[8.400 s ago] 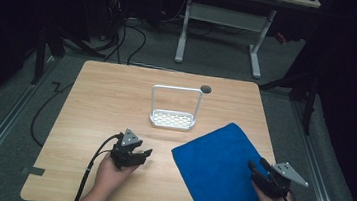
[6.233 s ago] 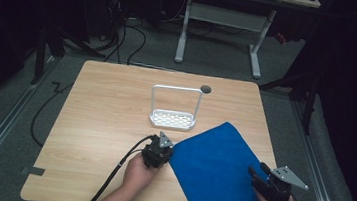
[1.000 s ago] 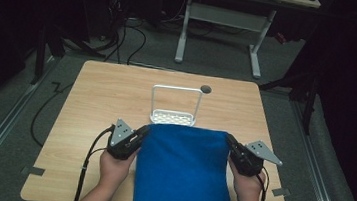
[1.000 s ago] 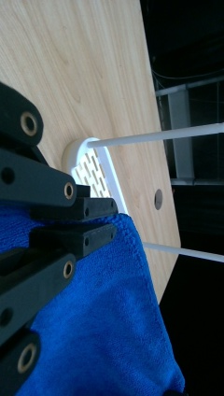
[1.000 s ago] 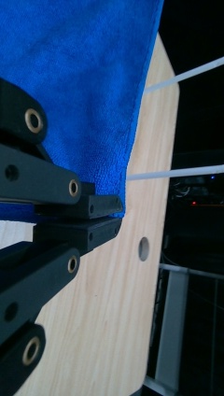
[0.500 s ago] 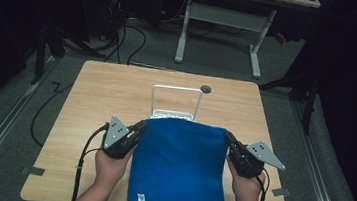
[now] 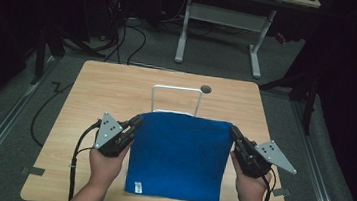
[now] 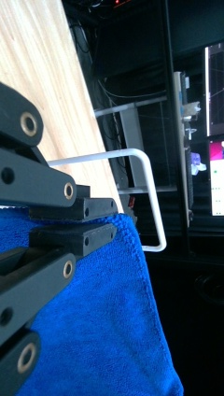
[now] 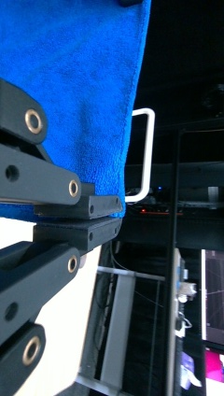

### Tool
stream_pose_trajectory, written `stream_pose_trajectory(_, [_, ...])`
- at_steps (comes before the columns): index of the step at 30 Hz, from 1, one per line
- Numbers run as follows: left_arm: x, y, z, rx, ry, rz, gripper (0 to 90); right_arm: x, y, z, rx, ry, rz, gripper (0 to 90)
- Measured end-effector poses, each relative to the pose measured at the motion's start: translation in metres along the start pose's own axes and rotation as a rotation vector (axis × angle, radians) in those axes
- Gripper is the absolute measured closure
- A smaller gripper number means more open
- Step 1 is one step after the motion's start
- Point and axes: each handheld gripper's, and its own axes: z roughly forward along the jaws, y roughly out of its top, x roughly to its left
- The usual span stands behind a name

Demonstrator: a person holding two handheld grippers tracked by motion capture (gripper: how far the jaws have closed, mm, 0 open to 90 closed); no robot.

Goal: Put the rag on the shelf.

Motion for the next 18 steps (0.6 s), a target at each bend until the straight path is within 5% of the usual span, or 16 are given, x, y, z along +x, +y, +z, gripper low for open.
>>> stream_pose_trajectory(18, [0.012,0.051,0.003,-0.068,0.025,0.04,87.4,0.007,0.055,0.009,-0.092,0.014,-0.064,88.5])
